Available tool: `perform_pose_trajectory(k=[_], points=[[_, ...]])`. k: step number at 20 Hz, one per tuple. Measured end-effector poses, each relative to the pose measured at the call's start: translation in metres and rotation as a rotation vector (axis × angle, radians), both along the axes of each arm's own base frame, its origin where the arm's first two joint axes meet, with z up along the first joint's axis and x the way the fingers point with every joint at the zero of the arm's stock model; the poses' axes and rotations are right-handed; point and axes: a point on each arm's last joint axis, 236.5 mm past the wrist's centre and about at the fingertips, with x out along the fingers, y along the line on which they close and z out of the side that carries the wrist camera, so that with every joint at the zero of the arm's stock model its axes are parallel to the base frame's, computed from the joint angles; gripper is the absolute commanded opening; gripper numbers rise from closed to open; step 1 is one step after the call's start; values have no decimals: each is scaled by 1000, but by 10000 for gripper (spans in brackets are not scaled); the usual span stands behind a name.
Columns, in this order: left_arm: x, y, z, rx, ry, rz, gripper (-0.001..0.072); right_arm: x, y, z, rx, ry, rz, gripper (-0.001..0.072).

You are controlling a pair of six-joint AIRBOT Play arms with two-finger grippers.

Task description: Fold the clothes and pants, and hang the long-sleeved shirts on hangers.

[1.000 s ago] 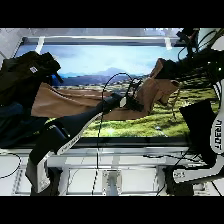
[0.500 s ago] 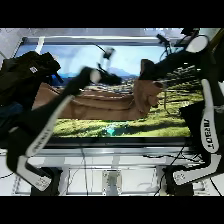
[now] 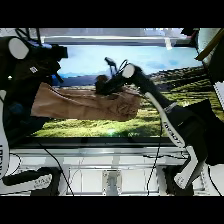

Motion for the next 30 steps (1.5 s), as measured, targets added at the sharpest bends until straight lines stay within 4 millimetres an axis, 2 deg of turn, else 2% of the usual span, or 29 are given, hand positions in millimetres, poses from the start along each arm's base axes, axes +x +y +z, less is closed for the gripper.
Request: perform_pose_trajectory(k=[1,3,4,6,7,9,13,16,18,19,21,25,27,30], points=[[-2,4,0,10,6,1,12,-4,11,0,7,-10,10,412],[-6,10,-4,27,20,-2,12,-8,20,5,8,-24,33,408],[-8,11,-6,30,28,-1,12,-10,18,6,-12,-29,52,408],[-9,14,-10,39,40,-2,12,-9,-4,9,-98,-43,90,409],[-10,14,-11,41,44,-2,12,-3,-26,8,-172,-54,97,409],[-11,15,-16,46,56,-2,12,12,-86,11,-327,-66,71,409],[-13,16,-25,52,77,-4,12,35,-217,25,-521,-37,-70,409],[-14,16,-30,53,89,-5,12,22,-287,19,-542,57,-143,417],[-14,16,-31,54,91,-5,12,6,-314,0,-506,124,-179,533],[-14,16,-32,54,93,-5,12,0,-320,-13,-473,152,-199,587],[-14,16,-32,54,93,-5,12,-13,-321,-44,-373,205,-239,589],[-15,16,-33,54,96,-5,12,-22,-295,-94,-117,266,-308,591],[-15,16,-33,54,97,-5,11,-16,-276,-106,18,284,-328,591],[-16,16,-34,56,104,-6,12,-4,-261,-116,153,283,-365,591]])
